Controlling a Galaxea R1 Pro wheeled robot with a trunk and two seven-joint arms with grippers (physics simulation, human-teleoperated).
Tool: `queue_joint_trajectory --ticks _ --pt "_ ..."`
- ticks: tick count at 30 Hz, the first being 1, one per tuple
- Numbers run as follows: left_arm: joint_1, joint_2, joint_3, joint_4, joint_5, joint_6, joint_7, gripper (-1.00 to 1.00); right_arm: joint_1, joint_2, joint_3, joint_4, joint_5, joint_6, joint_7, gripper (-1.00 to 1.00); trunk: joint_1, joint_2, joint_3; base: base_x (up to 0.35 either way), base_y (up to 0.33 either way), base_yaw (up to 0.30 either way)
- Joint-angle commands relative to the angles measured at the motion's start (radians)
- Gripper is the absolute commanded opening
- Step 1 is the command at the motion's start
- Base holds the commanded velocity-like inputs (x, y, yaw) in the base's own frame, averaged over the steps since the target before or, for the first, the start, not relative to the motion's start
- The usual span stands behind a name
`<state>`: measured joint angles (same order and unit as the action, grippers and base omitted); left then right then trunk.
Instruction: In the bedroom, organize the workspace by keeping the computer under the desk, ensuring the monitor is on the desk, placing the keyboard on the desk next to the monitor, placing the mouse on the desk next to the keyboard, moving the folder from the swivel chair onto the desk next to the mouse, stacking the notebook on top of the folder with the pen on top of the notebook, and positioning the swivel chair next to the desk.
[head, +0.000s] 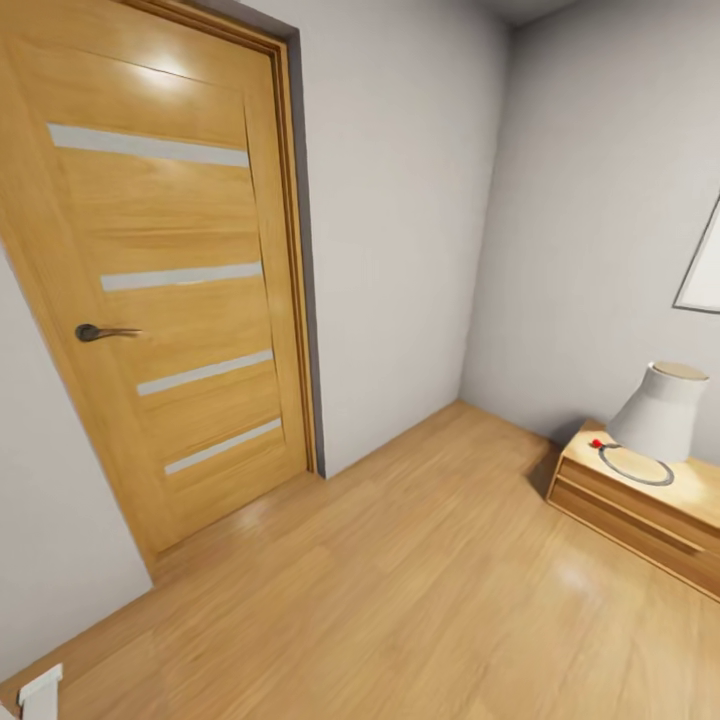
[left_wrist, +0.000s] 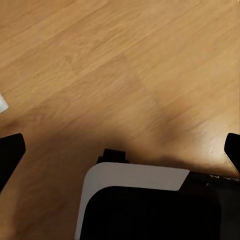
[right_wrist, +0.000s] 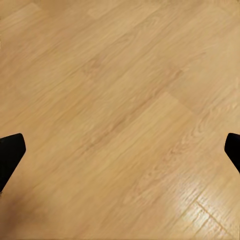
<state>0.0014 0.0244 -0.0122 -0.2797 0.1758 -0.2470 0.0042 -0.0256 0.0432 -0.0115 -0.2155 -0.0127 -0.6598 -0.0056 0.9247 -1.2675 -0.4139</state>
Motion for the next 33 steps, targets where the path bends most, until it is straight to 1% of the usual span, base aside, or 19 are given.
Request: queue_joint_trajectory --ticks 1,9,19,28,33 --pt "0.000 0.000 -0.002 -0.001 0.005 -0.001 0.000 1.00 0.000 0.000 -0.001 0.001 -0.001 -0.003 -0.001 1.00 0.001 0.000 -0.002 0.329 -0.031 0.117" --pt "0.000 0.000 0.000 -0.001 0.006 -0.001 0.000 1.00 0.000 0.001 -0.001 0.001 -0.001 -0.003 0.000 1.00 0.001 0.000 -0.012 0.329 -0.100 0.138" --pt "0.000 0.000 0.000 -0.001 0.007 -0.001 0.000 1.00 0.000 0.001 -0.001 0.002 -0.001 -0.003 0.000 1.00 0.001 0.000 -0.014 0.326 -0.138 0.065" --pt "0.000 0.002 0.003 0.000 0.009 0.000 0.001 1.00 0.000 0.001 -0.001 0.002 -0.001 -0.003 -0.001 1.00 0.001 0.000 -0.014 0.279 -0.181 0.231" --pt "0.000 0.002 0.006 -0.001 0.009 -0.003 0.000 1.00 0.000 0.001 -0.001 0.002 -0.001 -0.003 -0.001 1.00 0.001 0.000 -0.014 0.094 -0.078 0.275"
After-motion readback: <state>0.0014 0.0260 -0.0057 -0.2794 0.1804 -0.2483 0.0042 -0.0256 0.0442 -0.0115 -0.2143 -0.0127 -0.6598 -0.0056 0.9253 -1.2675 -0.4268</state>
